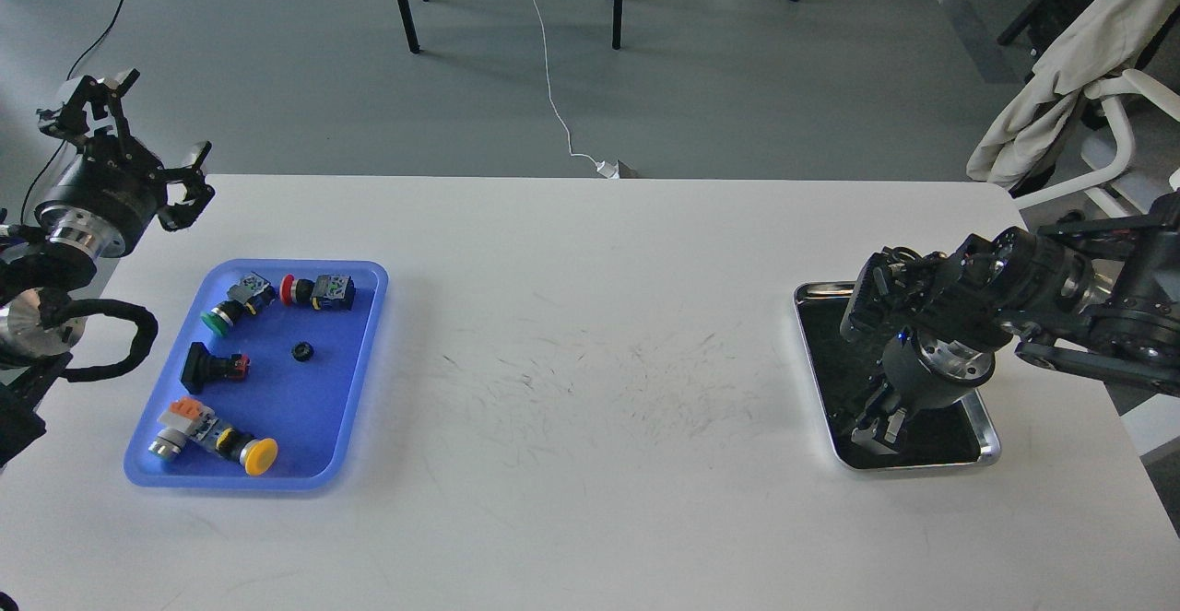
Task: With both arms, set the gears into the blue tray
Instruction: 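Close the right gripper around the black ring in the metal tray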
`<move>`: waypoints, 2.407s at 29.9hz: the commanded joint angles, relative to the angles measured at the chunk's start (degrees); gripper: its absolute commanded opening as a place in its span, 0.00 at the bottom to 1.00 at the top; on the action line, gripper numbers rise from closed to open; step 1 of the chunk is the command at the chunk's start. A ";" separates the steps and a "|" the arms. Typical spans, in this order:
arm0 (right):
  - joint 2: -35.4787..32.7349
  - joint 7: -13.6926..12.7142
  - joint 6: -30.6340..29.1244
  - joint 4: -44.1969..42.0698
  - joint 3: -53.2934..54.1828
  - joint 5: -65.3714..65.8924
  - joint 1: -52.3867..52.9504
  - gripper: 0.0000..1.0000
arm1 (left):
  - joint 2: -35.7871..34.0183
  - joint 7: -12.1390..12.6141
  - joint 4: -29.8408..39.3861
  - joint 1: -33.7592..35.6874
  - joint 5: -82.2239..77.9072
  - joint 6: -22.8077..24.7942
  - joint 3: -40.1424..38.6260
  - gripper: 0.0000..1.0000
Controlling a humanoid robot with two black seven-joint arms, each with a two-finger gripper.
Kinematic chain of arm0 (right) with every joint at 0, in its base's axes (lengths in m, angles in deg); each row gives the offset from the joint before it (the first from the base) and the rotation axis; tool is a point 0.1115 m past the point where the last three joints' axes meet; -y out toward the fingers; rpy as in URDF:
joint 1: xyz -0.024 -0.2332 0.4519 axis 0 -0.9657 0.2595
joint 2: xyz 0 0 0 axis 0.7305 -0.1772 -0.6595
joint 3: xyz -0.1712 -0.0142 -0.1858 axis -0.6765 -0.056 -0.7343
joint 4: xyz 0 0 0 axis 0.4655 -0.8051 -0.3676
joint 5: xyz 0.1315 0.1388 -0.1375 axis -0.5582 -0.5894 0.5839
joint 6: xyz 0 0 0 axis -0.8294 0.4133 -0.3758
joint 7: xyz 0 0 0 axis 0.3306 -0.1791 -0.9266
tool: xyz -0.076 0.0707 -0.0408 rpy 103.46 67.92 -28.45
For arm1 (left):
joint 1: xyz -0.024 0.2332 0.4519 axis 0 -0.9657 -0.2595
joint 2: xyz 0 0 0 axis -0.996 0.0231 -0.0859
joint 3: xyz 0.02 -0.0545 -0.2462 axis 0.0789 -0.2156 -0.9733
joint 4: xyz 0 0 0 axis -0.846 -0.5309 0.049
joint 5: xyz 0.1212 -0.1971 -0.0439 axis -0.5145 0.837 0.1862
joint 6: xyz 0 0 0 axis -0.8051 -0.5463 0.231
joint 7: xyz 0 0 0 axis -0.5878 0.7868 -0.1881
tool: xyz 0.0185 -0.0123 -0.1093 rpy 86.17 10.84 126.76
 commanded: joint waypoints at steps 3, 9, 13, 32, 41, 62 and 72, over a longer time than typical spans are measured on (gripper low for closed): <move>0.35 0.01 -0.02 -0.22 0.09 0.10 -0.24 0.45 | -0.08 -0.02 0.00 0.00 0.09 0.00 -0.04 0.98; 0.52 0.01 -0.02 -0.49 0.09 0.10 -0.24 0.41 | -0.17 -0.02 0.00 -0.09 0.09 0.00 -0.04 0.98; 0.35 0.01 -0.02 -0.31 0.01 0.10 -0.15 0.41 | -0.25 -0.02 0.00 -0.09 0.00 0.08 -0.04 0.98; 0.44 0.01 -0.02 -0.31 -0.87 0.18 -0.24 0.37 | -0.34 -0.02 -0.35 -0.44 0.09 0.26 -0.04 0.98; 0.79 0.01 -0.02 -0.22 -0.70 0.10 0.11 0.33 | -0.34 -0.02 -1.23 -0.44 0.09 1.23 -0.04 0.98; 1.23 0.01 -0.02 -0.22 -0.78 0.36 0.11 0.15 | -0.17 -0.02 -2.02 -0.44 0.09 1.32 -0.04 0.98; 1.40 0.01 -0.02 -0.22 -0.87 0.54 0.46 0.04 | -0.25 -0.02 -2.19 -0.44 0.09 1.58 -0.04 0.98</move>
